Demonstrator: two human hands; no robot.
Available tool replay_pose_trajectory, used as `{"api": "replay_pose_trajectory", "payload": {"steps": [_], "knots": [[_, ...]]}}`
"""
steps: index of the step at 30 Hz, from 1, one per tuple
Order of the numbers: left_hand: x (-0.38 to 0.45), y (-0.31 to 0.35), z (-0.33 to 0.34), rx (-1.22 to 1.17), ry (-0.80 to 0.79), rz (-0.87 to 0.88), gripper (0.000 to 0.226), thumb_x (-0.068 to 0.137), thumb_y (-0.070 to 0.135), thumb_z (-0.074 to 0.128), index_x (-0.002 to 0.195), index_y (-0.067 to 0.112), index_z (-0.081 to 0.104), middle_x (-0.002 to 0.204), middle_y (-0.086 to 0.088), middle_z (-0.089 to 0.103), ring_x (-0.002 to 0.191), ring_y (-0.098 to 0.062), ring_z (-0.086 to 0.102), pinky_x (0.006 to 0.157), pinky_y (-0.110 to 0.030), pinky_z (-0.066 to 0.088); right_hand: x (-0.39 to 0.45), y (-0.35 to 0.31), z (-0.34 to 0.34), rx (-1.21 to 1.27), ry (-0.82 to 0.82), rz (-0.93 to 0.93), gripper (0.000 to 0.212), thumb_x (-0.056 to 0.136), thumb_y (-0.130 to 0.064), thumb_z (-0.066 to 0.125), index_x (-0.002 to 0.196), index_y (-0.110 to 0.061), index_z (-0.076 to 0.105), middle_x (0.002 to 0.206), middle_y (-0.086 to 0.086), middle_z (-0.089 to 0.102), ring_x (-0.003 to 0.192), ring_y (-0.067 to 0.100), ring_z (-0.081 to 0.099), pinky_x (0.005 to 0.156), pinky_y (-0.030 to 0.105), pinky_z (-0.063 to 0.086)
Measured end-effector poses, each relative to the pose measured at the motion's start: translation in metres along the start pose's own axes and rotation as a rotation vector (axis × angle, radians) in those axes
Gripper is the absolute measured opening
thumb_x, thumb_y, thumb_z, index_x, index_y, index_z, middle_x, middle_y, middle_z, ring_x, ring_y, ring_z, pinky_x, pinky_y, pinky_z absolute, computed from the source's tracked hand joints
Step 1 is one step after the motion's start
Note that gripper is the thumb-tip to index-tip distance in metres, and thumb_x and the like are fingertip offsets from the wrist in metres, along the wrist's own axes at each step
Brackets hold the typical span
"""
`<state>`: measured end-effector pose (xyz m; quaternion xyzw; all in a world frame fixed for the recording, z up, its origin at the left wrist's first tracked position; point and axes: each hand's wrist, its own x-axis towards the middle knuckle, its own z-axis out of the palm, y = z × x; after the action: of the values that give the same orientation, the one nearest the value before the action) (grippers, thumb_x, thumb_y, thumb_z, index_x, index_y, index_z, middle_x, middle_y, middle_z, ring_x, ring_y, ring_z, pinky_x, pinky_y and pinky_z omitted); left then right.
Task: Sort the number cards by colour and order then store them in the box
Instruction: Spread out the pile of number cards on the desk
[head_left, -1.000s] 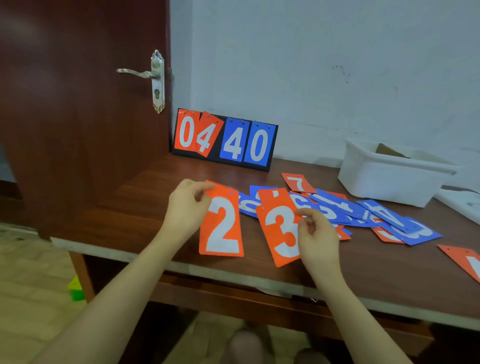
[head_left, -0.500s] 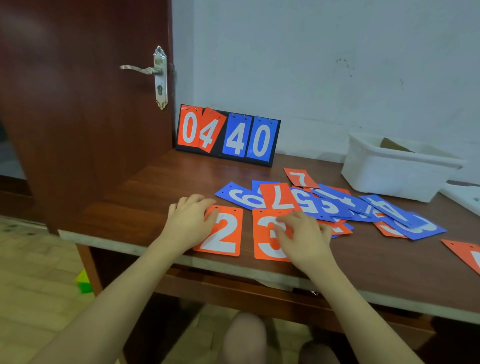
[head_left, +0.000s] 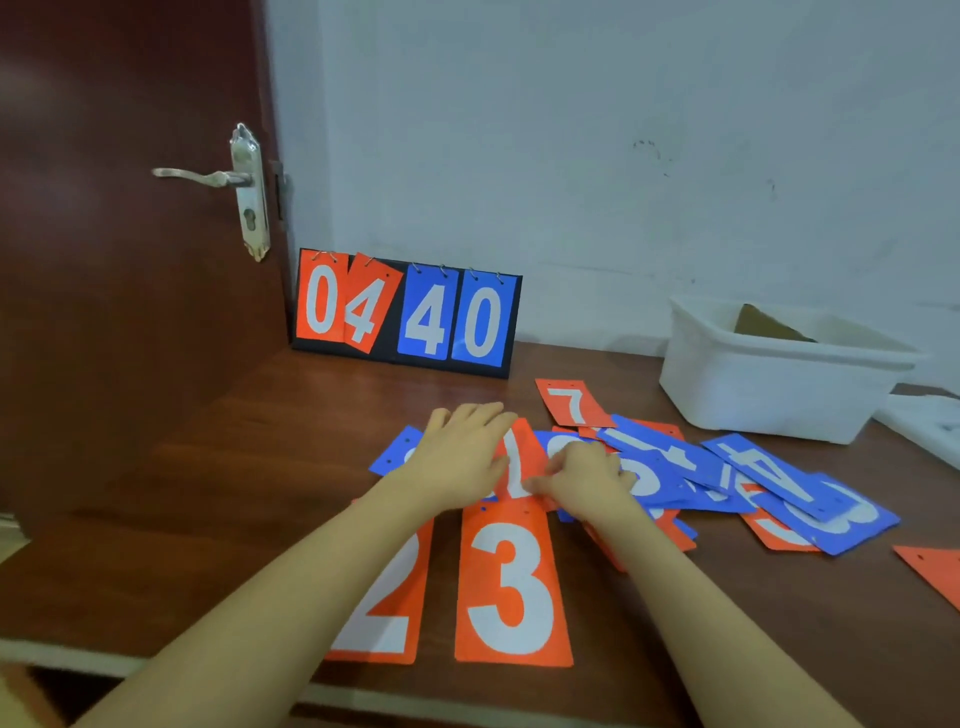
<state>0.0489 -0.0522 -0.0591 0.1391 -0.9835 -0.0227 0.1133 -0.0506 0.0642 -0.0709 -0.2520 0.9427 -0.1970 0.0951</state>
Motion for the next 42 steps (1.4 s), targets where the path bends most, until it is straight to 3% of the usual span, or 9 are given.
{"api": "replay_pose_trajectory", "payload": {"steps": [6, 12, 15, 18, 22, 26, 30, 34, 42], "knots": [[0.027, -0.001, 0.015, -0.007, -0.195, 0.039, 0.056, 0.097, 0.036, 0.037, 0.147, 0.024, 0.016, 0.157, 0.004, 0.01, 0.144, -0.017, 0.009, 0.115, -0.044, 0.009, 0.007, 0.009, -0.004, -0.117, 0.031, 0.018, 0.074, 0.077, -0.06, 0.061, 0.131, -0.012, 0.044, 0.142, 0.014, 0.033, 0.133, 0.034, 0.028, 0.109, 0.045, 0.023], [0.038, -0.007, 0.02, -0.114, -0.259, 0.021, 0.062, 0.095, 0.04, 0.041, 0.148, 0.03, 0.009, 0.157, 0.003, 0.007, 0.141, -0.026, 0.017, 0.113, -0.046, 0.014, 0.011, 0.014, -0.002, 0.05, 0.007, -0.001, 0.058, 0.078, -0.052, 0.066, 0.122, -0.018, 0.049, 0.135, 0.008, 0.038, 0.131, 0.029, 0.031, 0.108, 0.042, 0.025], [0.036, -0.01, 0.019, -0.058, -0.098, 0.087, 0.068, 0.093, 0.041, 0.045, 0.147, 0.033, 0.005, 0.157, 0.007, -0.003, 0.143, -0.023, 0.006, 0.114, -0.044, 0.01, 0.011, 0.014, -0.003, 0.278, 0.074, -0.181, 0.031, 0.083, -0.028, 0.067, 0.1, -0.025, 0.041, 0.106, -0.005, 0.052, 0.114, 0.023, 0.05, 0.103, 0.044, 0.034], [0.036, -0.012, 0.009, -0.057, 0.251, 0.229, 0.056, 0.092, 0.033, 0.051, 0.143, 0.027, 0.028, 0.151, 0.003, 0.03, 0.141, -0.019, 0.021, 0.112, -0.034, 0.009, 0.009, 0.009, -0.016, 0.477, 0.233, -0.4, 0.031, 0.083, -0.008, 0.063, 0.091, -0.033, 0.047, 0.088, -0.015, 0.057, 0.097, 0.012, 0.058, 0.098, 0.048, 0.042], [0.045, -0.011, -0.012, -0.049, 0.55, 0.295, 0.026, 0.086, 0.016, 0.057, 0.112, 0.016, 0.061, 0.093, -0.001, 0.067, 0.083, -0.022, 0.064, 0.079, -0.027, 0.032, 0.023, 0.006, -0.042, 0.557, 0.402, -0.56, 0.012, 0.084, -0.026, 0.061, 0.086, -0.037, 0.06, 0.087, -0.021, 0.065, 0.093, 0.003, 0.06, 0.098, 0.046, 0.043], [0.056, -0.009, -0.015, -0.498, 0.507, -0.024, 0.039, 0.094, 0.019, 0.049, 0.133, 0.025, 0.046, 0.122, 0.001, 0.06, 0.105, -0.019, 0.059, 0.087, -0.038, 0.051, 0.058, 0.017, -0.049, 0.695, 0.409, -0.283, 0.034, 0.085, -0.058, 0.049, 0.098, -0.028, 0.062, 0.1, -0.012, 0.066, 0.1, 0.01, 0.06, 0.103, 0.045, 0.039], [0.066, -0.015, -0.005, -0.726, 0.447, -0.146, 0.04, 0.096, 0.016, 0.046, 0.133, 0.028, 0.042, 0.13, 0.001, 0.05, 0.11, -0.01, 0.05, 0.089, -0.029, 0.048, 0.1, 0.032, -0.032, 0.063, 0.304, 0.137, 0.062, 0.084, -0.062, 0.048, 0.115, -0.009, 0.057, 0.129, 0.014, 0.049, 0.122, 0.032, 0.041, 0.105, 0.045, 0.026], [0.067, -0.017, -0.003, -0.671, 0.421, -0.174, 0.035, 0.096, 0.013, 0.045, 0.131, 0.017, 0.048, 0.123, -0.003, 0.048, 0.102, -0.008, 0.048, 0.085, -0.02, 0.039, 0.117, 0.027, -0.021, 0.023, 0.205, 0.223, 0.082, 0.074, -0.06, 0.065, 0.13, -0.005, 0.043, 0.138, 0.017, 0.035, 0.13, 0.034, 0.032, 0.109, 0.043, 0.024], [0.049, -0.007, -0.017, -0.703, 0.454, -0.191, 0.039, 0.096, 0.016, 0.046, 0.135, 0.013, 0.044, 0.123, -0.002, 0.046, 0.097, -0.004, 0.046, 0.078, -0.016, 0.04, 0.103, 0.025, -0.028, 0.518, 0.405, -0.217, 0.022, 0.091, -0.01, 0.05, 0.108, -0.017, 0.039, 0.101, 0.002, 0.061, 0.1, 0.029, 0.059, 0.081, 0.027, 0.044]]}}
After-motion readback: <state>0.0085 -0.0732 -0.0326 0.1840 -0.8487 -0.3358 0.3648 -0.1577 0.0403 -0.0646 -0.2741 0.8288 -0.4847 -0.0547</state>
